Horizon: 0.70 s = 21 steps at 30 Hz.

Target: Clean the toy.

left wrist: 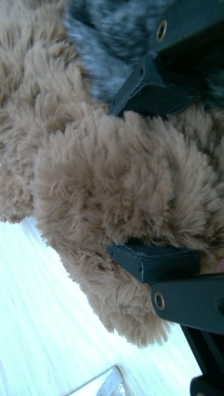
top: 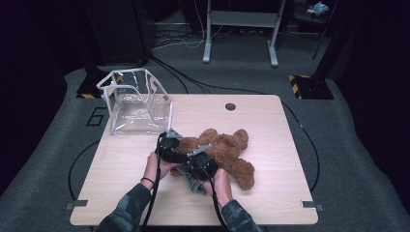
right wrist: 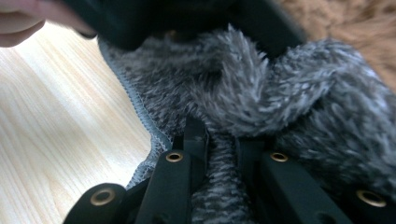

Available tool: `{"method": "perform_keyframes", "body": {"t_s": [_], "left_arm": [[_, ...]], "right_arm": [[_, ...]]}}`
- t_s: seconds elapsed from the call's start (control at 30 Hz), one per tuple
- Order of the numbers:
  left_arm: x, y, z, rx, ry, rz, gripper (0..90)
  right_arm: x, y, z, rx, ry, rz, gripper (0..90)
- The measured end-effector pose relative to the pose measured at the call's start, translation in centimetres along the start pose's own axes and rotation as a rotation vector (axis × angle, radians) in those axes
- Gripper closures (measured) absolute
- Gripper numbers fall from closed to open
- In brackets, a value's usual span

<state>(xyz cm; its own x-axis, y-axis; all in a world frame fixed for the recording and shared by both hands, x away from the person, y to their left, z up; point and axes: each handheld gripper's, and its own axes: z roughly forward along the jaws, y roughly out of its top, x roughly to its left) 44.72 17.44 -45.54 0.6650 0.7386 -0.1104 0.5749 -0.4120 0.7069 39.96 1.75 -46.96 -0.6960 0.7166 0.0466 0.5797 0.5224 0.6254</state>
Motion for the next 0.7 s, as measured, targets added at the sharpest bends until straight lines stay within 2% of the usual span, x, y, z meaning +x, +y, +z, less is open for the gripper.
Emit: {"method": "perform_keyframes", "body": {"t_s": [0.1,0.2,0.23,0.33,0.37,0.4,0.5,0.6,0.7], "left_arm": [[-0.2,0.0,0.0,-0.001,0.009,-0.001,35.2],[-0.2,0.0,0.1,-0.011,0.009,-0.011,35.8],[-0.1,0.0,0.0,-0.007,0.005,-0.009,35.6],[0.0,0.0,0.0,-0.018,0.003,-0.006,35.5],[0.0,0.0,-0.1,-0.017,0.003,-0.011,35.5],[0.0,0.0,-0.1,-0.019,0.001,-0.01,35.5],[0.1,-0.1,-0.1,-0.024,-0.004,-0.016,35.5],[0.1,-0.1,-0.1,-0.019,-0.002,-0.008,35.5],[0.1,-0.1,-0.1,-0.02,-0.003,-0.008,35.5]], "right_arm": [[0.4,-0.4,0.6,0.025,0.019,-0.003,79.8],[1.0,-1.2,2.3,0.093,0.046,-0.031,79.7],[1.2,-1.4,2.7,0.093,0.049,-0.024,79.8],[0.9,-1.2,2.2,0.1,0.069,-0.013,79.6],[0.9,-1.2,1.7,0.103,0.078,0.017,79.5],[0.6,-1.3,1.0,0.079,0.091,0.006,79.4],[-0.3,-1.8,-1.1,0.01,0.117,0.041,79.2],[-1.1,-2.0,-3.2,-0.043,0.105,0.057,79.1],[-2.1,-1.9,-4.3,-0.069,0.073,0.083,79.1]]}}
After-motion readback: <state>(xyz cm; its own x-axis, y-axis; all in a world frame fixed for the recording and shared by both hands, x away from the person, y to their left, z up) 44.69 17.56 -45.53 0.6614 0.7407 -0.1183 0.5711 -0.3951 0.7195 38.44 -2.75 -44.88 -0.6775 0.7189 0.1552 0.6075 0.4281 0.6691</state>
